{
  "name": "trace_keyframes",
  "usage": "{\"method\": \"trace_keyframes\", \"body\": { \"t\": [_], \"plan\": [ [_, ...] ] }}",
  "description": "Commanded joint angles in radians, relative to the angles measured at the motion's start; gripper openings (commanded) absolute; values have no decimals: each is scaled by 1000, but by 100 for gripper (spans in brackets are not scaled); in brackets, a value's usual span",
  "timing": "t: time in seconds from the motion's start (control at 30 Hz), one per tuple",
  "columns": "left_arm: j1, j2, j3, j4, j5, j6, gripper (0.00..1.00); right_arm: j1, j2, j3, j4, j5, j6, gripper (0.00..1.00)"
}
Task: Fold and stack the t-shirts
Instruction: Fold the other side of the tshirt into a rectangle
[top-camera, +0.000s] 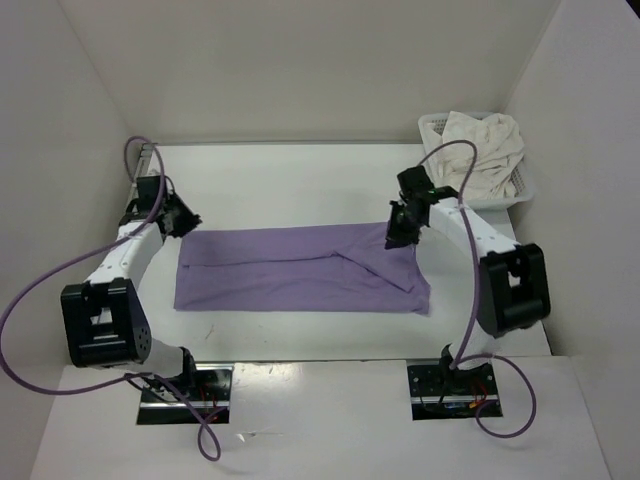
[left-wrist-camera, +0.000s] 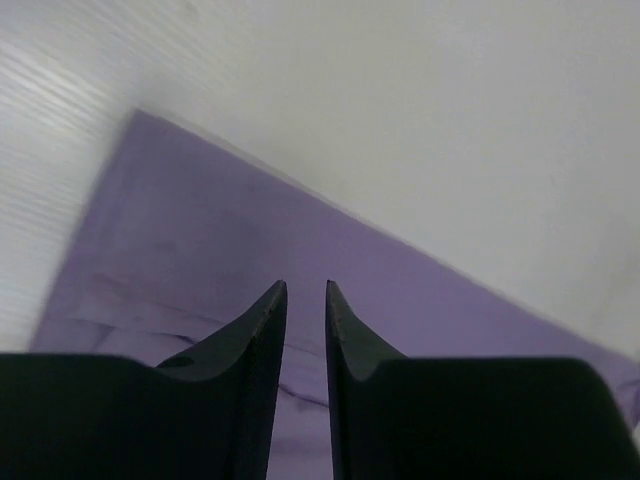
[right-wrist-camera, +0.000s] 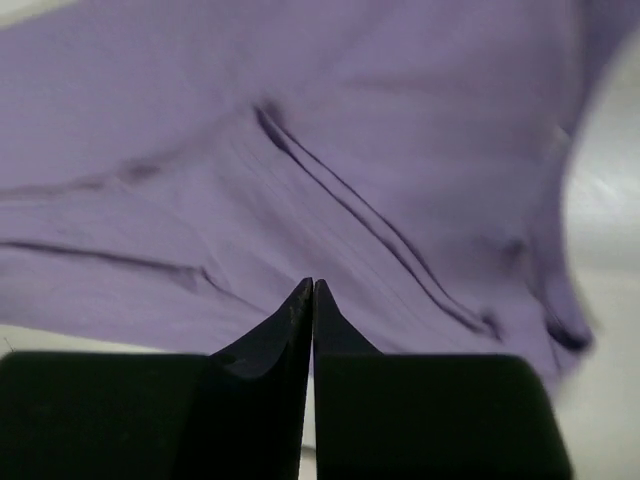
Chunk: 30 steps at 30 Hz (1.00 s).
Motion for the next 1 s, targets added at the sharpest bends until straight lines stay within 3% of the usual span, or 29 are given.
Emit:
{"method": "trace_keyframes", "body": {
  "t": [0.0,0.1,0.13,0.23,0.47,0.97],
  "plan": [
    [-110,70,-19,57,74,-29,29,46,142,112,193,-7,21,6],
    [-171,110,-30,84,96,-29,29,56,250,183,228,25,-31,19],
    [-171,110,-30,95,132,-29,29,56,270,207,218,34,-48,28],
    [-171,139,-41,106,158,-29,27,56,322,255,217,34,-82,34],
    [-171,205,-73,138,178,-29,27,85,382,235,233,-23,-71,38],
    [-151,259,-97,157,167,-29,27,94,373,189,221,-55,-60,36]
  ]
}}
